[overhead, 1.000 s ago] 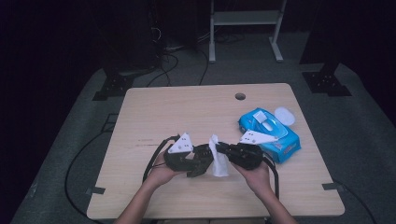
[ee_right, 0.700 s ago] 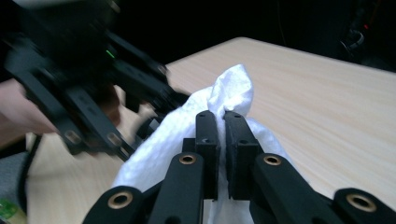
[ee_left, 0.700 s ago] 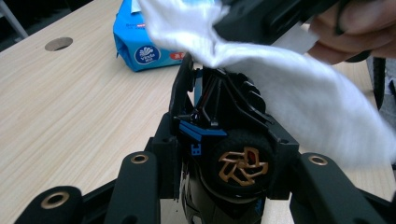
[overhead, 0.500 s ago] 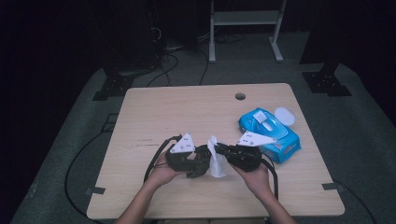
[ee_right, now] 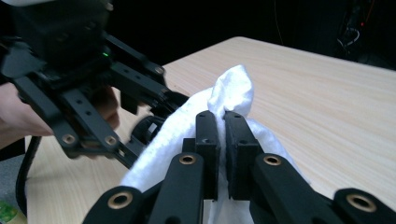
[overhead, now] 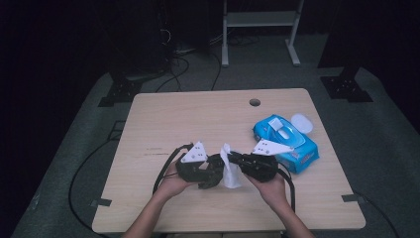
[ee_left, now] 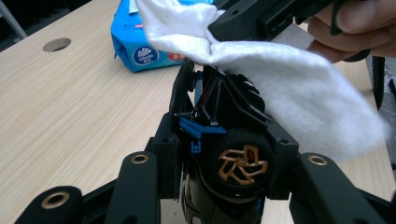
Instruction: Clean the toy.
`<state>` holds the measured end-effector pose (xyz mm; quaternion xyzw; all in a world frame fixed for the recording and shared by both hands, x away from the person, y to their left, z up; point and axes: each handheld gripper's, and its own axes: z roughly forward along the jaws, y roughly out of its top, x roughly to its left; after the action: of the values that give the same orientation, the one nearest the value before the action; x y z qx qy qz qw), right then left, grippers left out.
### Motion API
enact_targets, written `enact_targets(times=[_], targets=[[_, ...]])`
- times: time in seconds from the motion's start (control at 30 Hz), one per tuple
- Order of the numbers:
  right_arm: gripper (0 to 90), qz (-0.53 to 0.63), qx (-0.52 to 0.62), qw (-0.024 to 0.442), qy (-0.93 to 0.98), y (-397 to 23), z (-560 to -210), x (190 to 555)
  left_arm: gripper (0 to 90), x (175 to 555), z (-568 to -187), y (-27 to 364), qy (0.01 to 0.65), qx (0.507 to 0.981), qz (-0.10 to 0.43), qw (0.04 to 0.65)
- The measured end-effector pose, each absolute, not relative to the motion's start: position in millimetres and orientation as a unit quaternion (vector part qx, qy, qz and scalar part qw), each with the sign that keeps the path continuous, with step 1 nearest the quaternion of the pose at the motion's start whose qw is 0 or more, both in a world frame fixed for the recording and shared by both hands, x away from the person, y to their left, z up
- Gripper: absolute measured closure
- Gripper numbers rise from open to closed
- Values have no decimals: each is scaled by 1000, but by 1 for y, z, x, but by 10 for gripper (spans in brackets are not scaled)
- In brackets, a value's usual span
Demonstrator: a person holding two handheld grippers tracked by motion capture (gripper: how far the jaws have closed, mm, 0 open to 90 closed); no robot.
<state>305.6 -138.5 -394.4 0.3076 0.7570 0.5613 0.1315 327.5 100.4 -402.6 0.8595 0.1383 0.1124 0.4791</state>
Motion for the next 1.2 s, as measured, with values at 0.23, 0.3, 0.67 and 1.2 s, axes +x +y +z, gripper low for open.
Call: enact_targets(times=[0.23,0.3,0.67,1.2], targets=[[846,566,313,139,750,-146,-389,306,581,333,-400,86,133,859,111,482],[846,568,318,139,747,-150,-389,306,582,335,-399,82,131,857,112,486],[846,563,338,130,743,-158,-399,313,581,332,-400,110,150,842,106,507],[845,570,295,63,764,-100,-408,315,568,314,-407,164,172,843,99,500]])
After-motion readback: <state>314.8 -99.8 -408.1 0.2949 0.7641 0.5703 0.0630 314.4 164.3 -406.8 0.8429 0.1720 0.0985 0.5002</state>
